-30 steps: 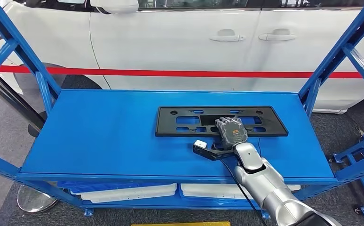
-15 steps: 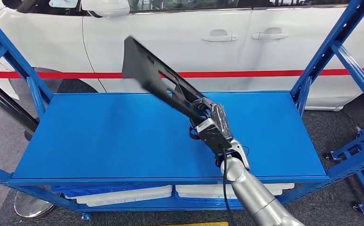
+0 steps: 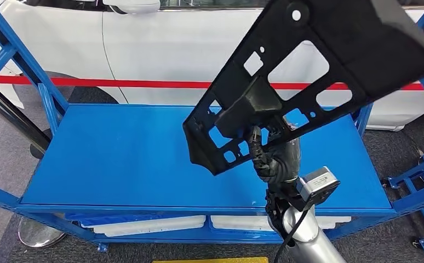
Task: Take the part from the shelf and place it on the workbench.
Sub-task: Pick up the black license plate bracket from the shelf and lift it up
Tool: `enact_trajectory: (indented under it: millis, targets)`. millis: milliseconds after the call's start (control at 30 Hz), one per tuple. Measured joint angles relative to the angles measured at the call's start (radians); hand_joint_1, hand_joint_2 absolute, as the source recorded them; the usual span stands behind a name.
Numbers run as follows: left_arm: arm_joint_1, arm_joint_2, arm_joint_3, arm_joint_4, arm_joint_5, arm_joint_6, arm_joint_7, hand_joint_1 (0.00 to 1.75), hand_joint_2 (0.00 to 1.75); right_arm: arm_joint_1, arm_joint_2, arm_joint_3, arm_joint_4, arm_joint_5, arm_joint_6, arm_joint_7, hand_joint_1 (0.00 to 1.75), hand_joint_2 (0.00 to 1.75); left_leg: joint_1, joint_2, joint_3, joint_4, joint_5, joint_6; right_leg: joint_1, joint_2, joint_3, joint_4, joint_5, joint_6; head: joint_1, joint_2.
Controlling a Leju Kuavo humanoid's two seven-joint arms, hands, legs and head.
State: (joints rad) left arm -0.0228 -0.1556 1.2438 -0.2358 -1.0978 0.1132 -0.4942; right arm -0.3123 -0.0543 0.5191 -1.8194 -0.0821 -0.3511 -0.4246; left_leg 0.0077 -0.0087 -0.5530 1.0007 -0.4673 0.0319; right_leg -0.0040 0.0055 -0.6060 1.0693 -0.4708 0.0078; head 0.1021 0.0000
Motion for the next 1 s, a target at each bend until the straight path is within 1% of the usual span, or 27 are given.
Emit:
enact_trajectory:
  millis: [33, 67, 133, 200, 233, 267, 333, 367, 400, 433, 467, 500, 533, 567, 600, 633, 667, 700, 733, 767, 800, 833, 867, 900, 933, 967, 1000]
  targets:
    - [0.000, -0.001, 0.001, 0.000, 0.000, 0.000, 0.000, 0.00, 0.00, 0.001, -0.001, -0.001, -0.007, 0.000, 0.000, 0.000, 1.75, 1.75, -0.001, 0.000, -0.001, 0.001, -0.002, -0.004, 0.002, 0.000, 0.017, -0.037, 0.009, -0.004, 0.000, 0.000]
    - [0.000, -0.002, 0.002, 0.000, 0.000, 0.000, 0.000, 0.00, 0.00, 0.002, -0.003, -0.001, -0.013, 0.000, -0.001, -0.001, 1.75, 1.75, -0.002, 0.000, -0.002, 0.002, -0.002, -0.009, 0.005, 0.001, 0.021, -0.048, 0.006, -0.008, 0.000, 0.000]
    - [-0.001, -0.003, 0.002, 0.000, 0.000, 0.000, 0.000, 0.00, 0.00, 0.006, -0.005, -0.003, -0.019, 0.000, -0.002, -0.001, 1.75, 1.75, -0.002, 0.000, -0.004, 0.003, -0.006, -0.020, 0.004, 0.002, 0.019, -0.052, 0.008, -0.017, 0.000, 0.000]
    - [-0.002, -0.003, 0.002, 0.000, 0.000, 0.000, 0.000, 0.00, 0.00, 0.007, -0.006, -0.004, -0.024, 0.000, -0.002, -0.001, 1.75, 1.75, -0.001, 0.001, -0.009, 0.019, -0.021, -0.030, -0.001, 0.001, 0.023, -0.059, 0.011, -0.027, 0.000, 0.000]
    - [-0.002, -0.003, 0.002, 0.000, 0.000, 0.001, -0.001, 0.00, 0.00, 0.007, -0.006, -0.004, -0.027, 0.000, -0.002, -0.001, 1.75, 1.75, 0.000, 0.002, -0.020, 0.045, -0.039, -0.034, -0.003, 0.000, 0.025, -0.061, 0.011, -0.032, 0.000, 0.000]
    - [-0.002, -0.003, 0.002, 0.000, 0.000, 0.000, -0.001, 0.00, 0.00, 0.007, -0.006, -0.005, -0.030, 0.000, -0.001, -0.002, 1.75, 1.75, 0.001, 0.002, -0.040, 0.091, -0.065, -0.037, -0.002, -0.001, 0.026, -0.061, 0.010, -0.035, -0.001, 0.000]
    - [-0.002, -0.004, 0.003, 0.000, 0.003, -0.001, -0.001, 0.00, 0.00, 0.009, -0.007, -0.005, -0.033, 0.000, 0.000, -0.002, 1.75, 1.75, 0.004, 0.003, -0.102, 0.221, -0.123, -0.044, 0.000, -0.003, 0.026, -0.061, 0.009, -0.041, -0.001, 0.000]
    - [-0.002, -0.004, 0.004, 0.000, 0.005, -0.002, -0.002, 0.00, 0.00, 0.012, -0.007, -0.005, -0.033, -0.001, 0.000, -0.002, 1.75, 1.75, 0.005, 0.003, -0.128, 0.273, -0.139, -0.046, 0.001, -0.003, 0.027, -0.060, 0.008, -0.042, -0.001, 0.000]
    - [-0.001, -0.004, 0.006, 0.000, 0.008, -0.004, -0.003, 0.00, 0.00, 0.014, -0.007, -0.005, -0.033, -0.002, -0.002, -0.001, 1.75, 1.75, 0.005, 0.003, -0.139, 0.292, -0.135, -0.046, 0.002, -0.003, 0.027, -0.058, 0.008, -0.043, -0.001, 0.000]
    - [-0.001, -0.004, 0.008, 0.000, 0.009, -0.005, -0.005, 0.00, 0.00, 0.016, -0.007, -0.005, -0.033, -0.003, -0.005, 0.000, 1.75, 1.75, 0.004, 0.003, -0.130, 0.272, -0.113, -0.044, 0.003, -0.003, 0.027, -0.056, 0.007, -0.043, -0.001, 0.000]
    - [-0.001, -0.004, 0.010, 0.000, 0.009, -0.006, -0.006, 0.00, 0.00, 0.017, -0.007, -0.005, -0.033, -0.004, -0.008, 0.000, 1.75, 1.75, 0.004, 0.003, -0.103, 0.213, -0.077, -0.040, 0.004, -0.003, 0.028, -0.053, 0.007, -0.043, -0.001, 0.000]
    - [-0.002, -0.003, 0.011, 0.000, 0.009, -0.006, -0.008, 0.00, 0.00, 0.018, -0.007, -0.005, -0.033, -0.003, -0.011, 0.001, 1.75, 1.75, 0.002, 0.003, -0.070, 0.140, -0.044, -0.033, 0.005, -0.002, 0.027, -0.051, 0.006, -0.042, -0.001, 0.000]
    - [-0.002, -0.003, 0.013, 0.000, 0.009, -0.007, -0.008, 0.00, 0.00, 0.019, -0.007, -0.005, -0.033, -0.002, -0.013, 0.001, 1.75, 1.75, 0.000, 0.002, -0.040, 0.075, -0.018, -0.026, 0.007, -0.002, 0.026, -0.048, 0.005, -0.040, -0.001, 0.000]
    - [-0.003, -0.002, 0.015, 0.000, 0.009, -0.008, -0.008, 0.00, 0.00, 0.022, -0.006, -0.005, -0.033, 0.000, -0.013, 0.001, 1.75, 1.75, -0.002, 0.002, -0.020, 0.032, -0.003, -0.021, 0.009, -0.002, 0.024, -0.047, 0.005, -0.037, -0.001, 0.000]
    - [-0.003, -0.002, 0.018, 0.000, 0.009, -0.008, -0.006, 0.00, 0.00, 0.027, -0.006, -0.004, -0.033, 0.002, -0.011, 0.001, 1.75, 1.75, -0.005, 0.002, -0.013, 0.015, 0.000, -0.017, 0.009, -0.002, 0.021, -0.046, 0.006, -0.033, -0.001, 0.000]
    - [-0.003, -0.002, 0.021, 0.000, 0.010, -0.008, -0.004, 0.00, 0.00, 0.034, -0.006, -0.001, -0.032, 0.002, -0.008, 0.001, 1.75, 1.75, -0.006, 0.001, -0.013, 0.012, 0.003, -0.014, 0.009, -0.002, 0.020, -0.047, 0.009, -0.027, -0.001, 0.000]
    - [-0.002, -0.003, 0.023, 0.000, 0.010, -0.008, -0.001, 0.00, 0.00, 0.042, -0.006, 0.002, -0.031, 0.003, -0.005, 0.001, 1.75, 1.75, -0.003, 0.001, -0.012, 0.006, 0.009, -0.009, 0.009, -0.003, 0.020, -0.048, 0.009, -0.022, -0.001, 0.000]
    - [-0.001, -0.005, 0.025, 0.000, 0.010, -0.007, 0.002, 0.00, 0.00, 0.050, -0.006, 0.006, -0.030, 0.003, -0.001, -0.001, 1.75, 1.75, 0.000, 0.003, -0.012, -0.001, 0.016, -0.004, 0.009, -0.003, 0.018, -0.044, 0.003, -0.016, 0.000, 0.000]
    - [-0.001, -0.006, 0.027, 0.000, 0.010, -0.006, 0.004, 0.00, 0.00, 0.058, -0.006, 0.011, -0.029, 0.005, 0.002, -0.005, 1.75, 1.75, 0.003, 0.005, -0.012, -0.010, 0.024, 0.002, 0.010, -0.002, 0.013, -0.028, -0.017, -0.011, 0.000, 0.000]
    - [-0.001, -0.008, 0.028, 0.000, 0.010, -0.005, 0.006, 0.00, 0.00, 0.067, -0.006, 0.016, -0.027, 0.007, 0.004, -0.012, 1.75, 1.75, 0.006, 0.007, -0.015, -0.017, 0.032, 0.007, 0.008, -0.002, -0.001, 0.009, -0.050, -0.006, 0.000, 0.000]
    - [-0.002, -0.009, 0.029, 0.000, 0.010, -0.005, 0.007, 0.00, 0.00, 0.077, -0.006, 0.020, -0.025, 0.010, 0.005, -0.020, 1.75, 1.75, 0.006, 0.008, -0.020, -0.018, 0.037, 0.010, 0.005, -0.002, -0.020, 0.064, -0.091, -0.002, 0.000, 0.000]
    - [-0.002, -0.009, 0.030, 0.000, 0.010, -0.004, 0.007, 0.00, 0.00, 0.090, -0.006, 0.025, -0.023, 0.012, 0.005, -0.029, 1.75, 1.75, 0.006, 0.009, -0.028, -0.017, 0.041, 0.011, 0.001, -0.002, -0.043, 0.130, -0.131, 0.002, 0.000, 0.000]
    - [-0.002, -0.009, 0.031, 0.000, 0.010, -0.003, 0.008, 0.00, 0.00, 0.103, -0.006, 0.030, -0.020, 0.014, 0.006, -0.035, 1.75, 1.75, 0.006, 0.009, -0.037, -0.014, 0.046, 0.010, -0.004, -0.002, -0.060, 0.185, -0.158, 0.007, 0.000, 0.000]
    - [-0.002, -0.010, 0.032, 0.000, 0.010, -0.003, 0.009, 0.00, 0.00, 0.116, -0.006, 0.034, -0.018, 0.014, 0.006, -0.040, 1.75, 1.75, 0.006, 0.009, -0.046, -0.011, 0.050, 0.008, -0.008, -0.003, -0.063, 0.213, -0.167, 0.011, 0.000, 0.000]
    - [-0.002, -0.011, 0.033, 0.000, 0.009, -0.002, 0.010, 0.00, 0.00, 0.126, -0.006, 0.036, -0.016, 0.014, 0.006, -0.045, 1.75, 1.75, 0.007, 0.009, -0.055, -0.007, 0.054, 0.005, -0.013, -0.003, -0.048, 0.205, -0.157, 0.015, 0.000, 0.000]
    - [-0.002, -0.011, 0.034, 0.000, 0.009, -0.002, 0.012, 0.00, 0.00, 0.132, -0.006, 0.038, -0.015, 0.014, 0.007, -0.049, 1.75, 1.75, 0.008, 0.009, -0.063, -0.003, 0.058, 0.002, -0.017, -0.004, -0.013, 0.157, -0.132, 0.018, 0.000, 0.000]
    - [-0.002, -0.012, 0.035, 0.000, 0.009, -0.002, 0.013, 0.00, 0.00, 0.136, -0.005, 0.039, -0.015, 0.014, 0.008, -0.052, 1.75, 1.75, 0.010, 0.008, -0.071, 0.003, 0.062, -0.003, -0.021, -0.004, 0.034, 0.085, -0.107, 0.021, 0.000, 0.000]
